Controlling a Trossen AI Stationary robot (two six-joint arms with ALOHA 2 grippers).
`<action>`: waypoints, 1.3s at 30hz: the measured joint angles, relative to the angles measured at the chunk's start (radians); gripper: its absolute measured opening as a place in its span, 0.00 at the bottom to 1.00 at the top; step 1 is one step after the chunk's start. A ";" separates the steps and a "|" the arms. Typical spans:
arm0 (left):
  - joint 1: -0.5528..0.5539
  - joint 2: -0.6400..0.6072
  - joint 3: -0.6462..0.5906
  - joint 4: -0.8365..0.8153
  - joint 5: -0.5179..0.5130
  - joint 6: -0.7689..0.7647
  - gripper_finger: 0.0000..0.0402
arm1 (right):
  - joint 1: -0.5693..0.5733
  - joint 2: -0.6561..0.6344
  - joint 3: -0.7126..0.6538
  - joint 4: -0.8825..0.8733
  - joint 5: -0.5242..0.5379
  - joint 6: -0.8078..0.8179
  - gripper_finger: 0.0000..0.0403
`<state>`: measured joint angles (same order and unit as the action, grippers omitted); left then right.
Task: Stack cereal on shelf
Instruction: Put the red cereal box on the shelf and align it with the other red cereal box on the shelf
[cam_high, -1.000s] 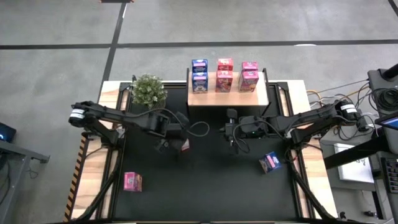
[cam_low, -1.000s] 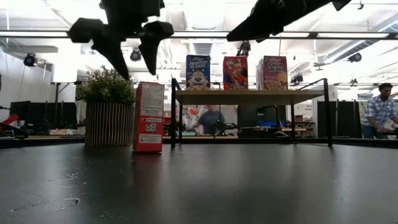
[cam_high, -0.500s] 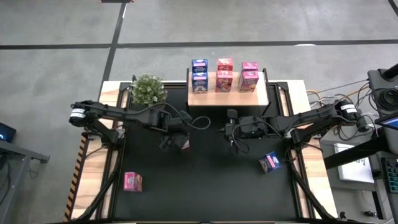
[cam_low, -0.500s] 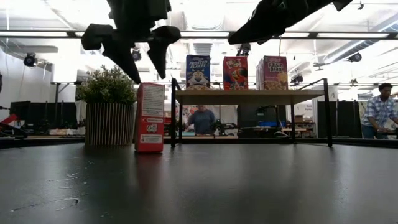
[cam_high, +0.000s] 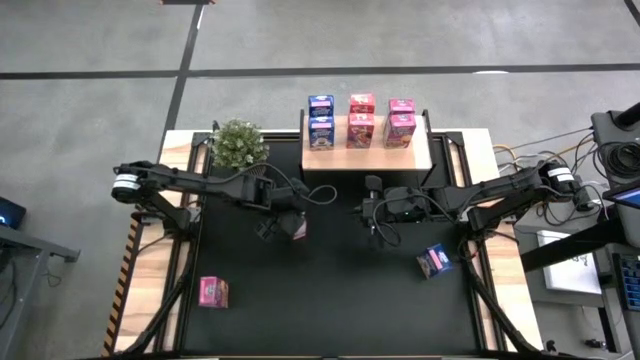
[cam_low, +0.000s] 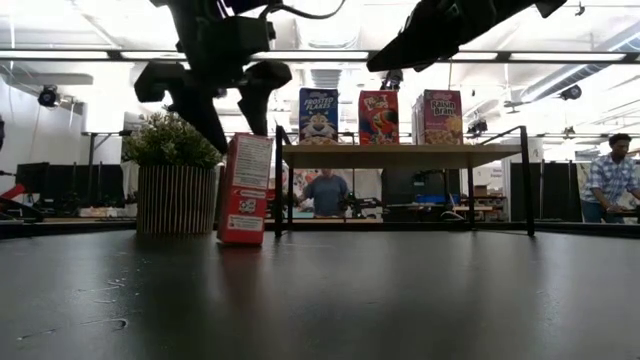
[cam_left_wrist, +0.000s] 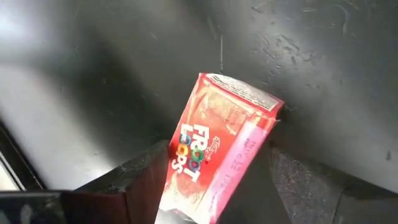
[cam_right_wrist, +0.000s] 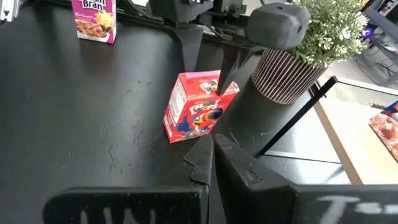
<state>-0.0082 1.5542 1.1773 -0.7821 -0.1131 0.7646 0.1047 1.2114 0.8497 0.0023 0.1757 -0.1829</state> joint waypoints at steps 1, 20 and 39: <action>0.000 0.000 -0.005 0.009 0.000 0.003 0.62 | 0.000 0.000 0.000 0.000 0.000 0.000 0.02; 0.000 0.000 0.001 0.026 -0.035 -0.107 0.63 | 0.000 0.000 0.000 -0.006 0.000 0.000 0.02; 0.003 0.040 0.026 -0.022 0.044 -0.150 0.65 | 0.000 0.000 0.000 -0.011 0.000 0.007 0.02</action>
<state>-0.0048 1.5947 1.2033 -0.8037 -0.0689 0.6147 0.1045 1.2118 0.8497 -0.0088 0.1759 -0.1762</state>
